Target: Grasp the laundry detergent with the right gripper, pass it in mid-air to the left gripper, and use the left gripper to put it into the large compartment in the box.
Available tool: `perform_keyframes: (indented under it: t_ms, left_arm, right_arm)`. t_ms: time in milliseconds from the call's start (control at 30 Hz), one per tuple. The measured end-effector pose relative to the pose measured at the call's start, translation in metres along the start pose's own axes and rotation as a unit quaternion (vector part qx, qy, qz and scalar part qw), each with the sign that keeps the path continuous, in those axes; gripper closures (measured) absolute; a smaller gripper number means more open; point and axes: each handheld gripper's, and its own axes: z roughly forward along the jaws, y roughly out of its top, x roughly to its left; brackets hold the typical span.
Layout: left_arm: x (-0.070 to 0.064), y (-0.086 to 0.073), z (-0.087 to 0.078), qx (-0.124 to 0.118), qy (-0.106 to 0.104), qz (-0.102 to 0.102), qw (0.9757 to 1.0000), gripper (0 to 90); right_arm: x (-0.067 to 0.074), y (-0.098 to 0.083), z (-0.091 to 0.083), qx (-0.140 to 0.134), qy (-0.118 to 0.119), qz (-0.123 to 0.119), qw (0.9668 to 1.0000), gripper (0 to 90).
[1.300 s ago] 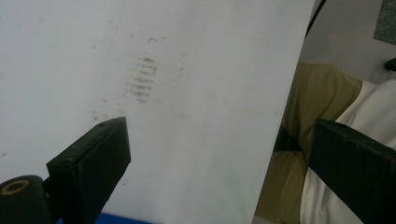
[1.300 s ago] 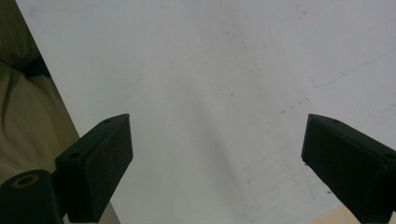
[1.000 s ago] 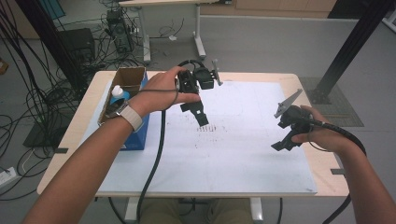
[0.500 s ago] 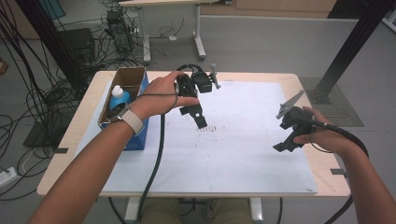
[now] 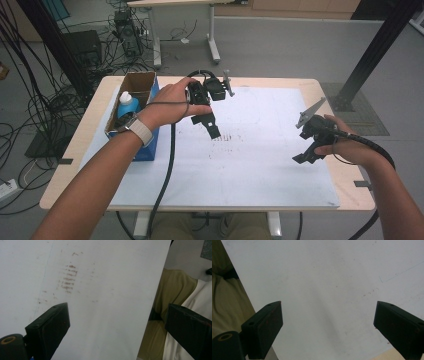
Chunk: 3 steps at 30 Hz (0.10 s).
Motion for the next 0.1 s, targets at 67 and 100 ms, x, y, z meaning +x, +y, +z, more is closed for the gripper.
perform_keyframes:
  t_ms: [67, 100]
  left_arm:
    - [0.0007, -0.0001, -0.0004, -0.001, 0.0, -0.001, 1.0, 6.5]
    - [0.001, -0.0003, -0.0005, -0.002, -0.001, -0.003, 1.0, 6.4]
  right_arm:
    - [0.0001, -0.0003, 0.0, -0.001, 0.001, 0.001, 1.0, 8.7]
    - [0.0001, -0.0003, 0.0, 0.0, 0.001, 0.0, 1.0, 8.6]
